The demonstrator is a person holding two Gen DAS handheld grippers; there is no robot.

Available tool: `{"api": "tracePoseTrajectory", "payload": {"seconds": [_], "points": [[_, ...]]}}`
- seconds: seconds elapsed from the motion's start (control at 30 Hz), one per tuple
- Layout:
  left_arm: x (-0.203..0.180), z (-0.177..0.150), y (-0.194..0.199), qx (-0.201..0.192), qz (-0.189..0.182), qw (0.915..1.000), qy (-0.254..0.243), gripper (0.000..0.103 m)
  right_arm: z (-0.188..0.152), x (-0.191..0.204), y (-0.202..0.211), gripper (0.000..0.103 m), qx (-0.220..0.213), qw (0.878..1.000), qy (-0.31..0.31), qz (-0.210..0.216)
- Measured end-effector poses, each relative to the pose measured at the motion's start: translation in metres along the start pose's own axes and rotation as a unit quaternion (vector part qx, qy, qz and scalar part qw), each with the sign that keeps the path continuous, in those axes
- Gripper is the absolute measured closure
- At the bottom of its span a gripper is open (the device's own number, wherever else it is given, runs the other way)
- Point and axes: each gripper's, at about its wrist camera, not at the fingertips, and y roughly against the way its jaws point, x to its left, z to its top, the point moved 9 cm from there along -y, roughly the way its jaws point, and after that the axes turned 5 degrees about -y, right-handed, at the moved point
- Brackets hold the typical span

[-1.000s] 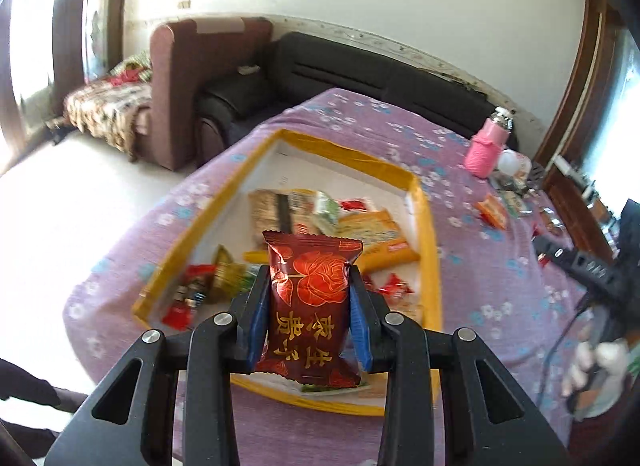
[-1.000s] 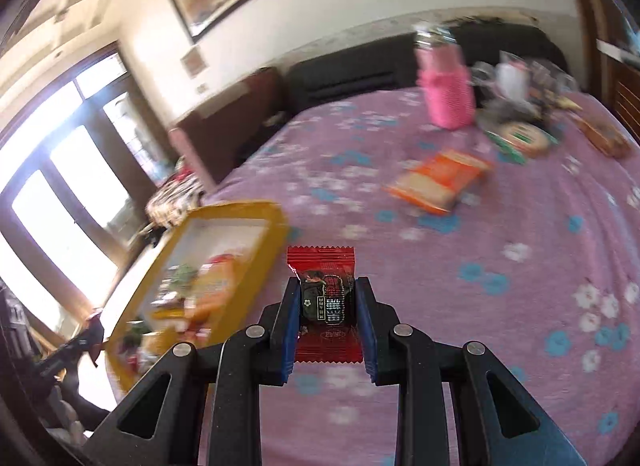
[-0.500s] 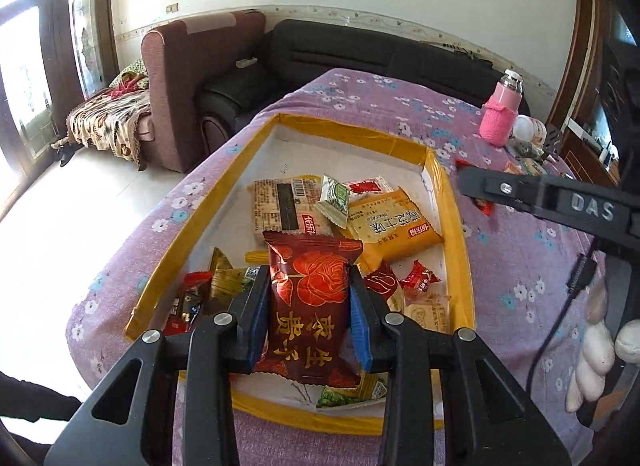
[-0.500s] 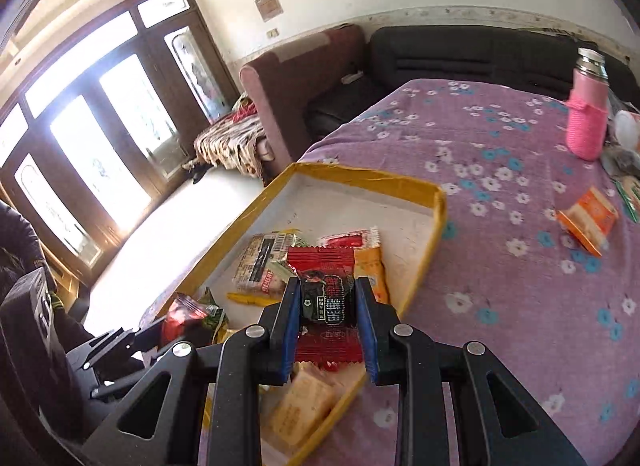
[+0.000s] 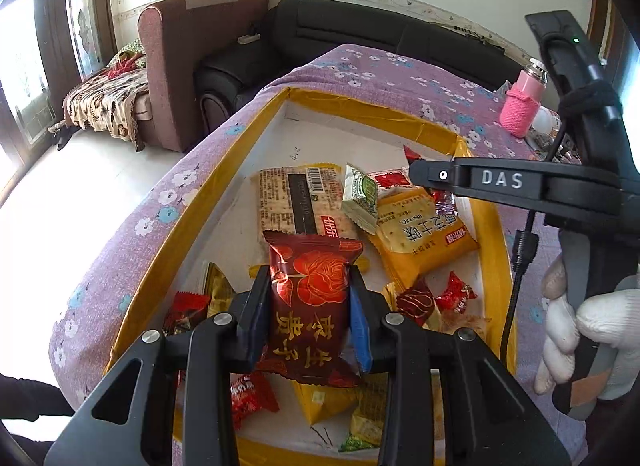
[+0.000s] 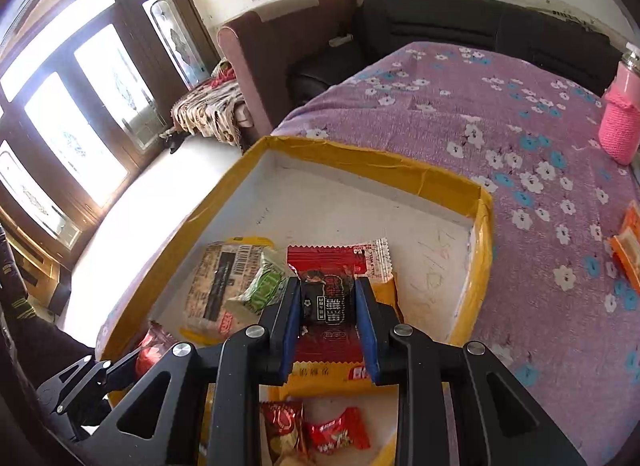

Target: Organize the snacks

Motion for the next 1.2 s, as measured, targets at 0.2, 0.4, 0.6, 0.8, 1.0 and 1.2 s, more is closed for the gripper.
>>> {"api": "tracePoseTrajectory", "payload": {"seconds": [0.2,0.4,0.6,0.8,1.0,1.2], "points": [[0.000,0.003,-0.005,0.004,0.001,1.0000,0.003,0.068,0.008,-0.006,-0.020,0.076,0.011,1.000,-0.008,-0.010],[0.000,0.004,-0.005,0.009,-0.001,0.9999,0.006,0.050,0.020,-0.008,-0.025,0.073,0.005,1.000,-0.016,-0.006],[0.001,0.001,0.001,0.013,0.007,0.9998,0.013,0.044,0.020,-0.006,0.006,0.060,-0.026,0.999,-0.026,0.011],[0.001,-0.002,0.020,-0.003,0.027,0.9995,0.018,0.035,0.001,0.000,0.059,0.055,-0.066,0.998,-0.002,0.016],[-0.002,0.000,0.051,-0.043,0.060,0.9971,0.017,0.029,-0.034,-0.002,0.102,0.054,-0.096,0.995,0.016,0.012],[-0.009,0.007,0.089,-0.105,0.095,0.9899,0.009,0.026,-0.068,-0.007,0.136,0.048,-0.123,0.992,0.030,0.002]]}}
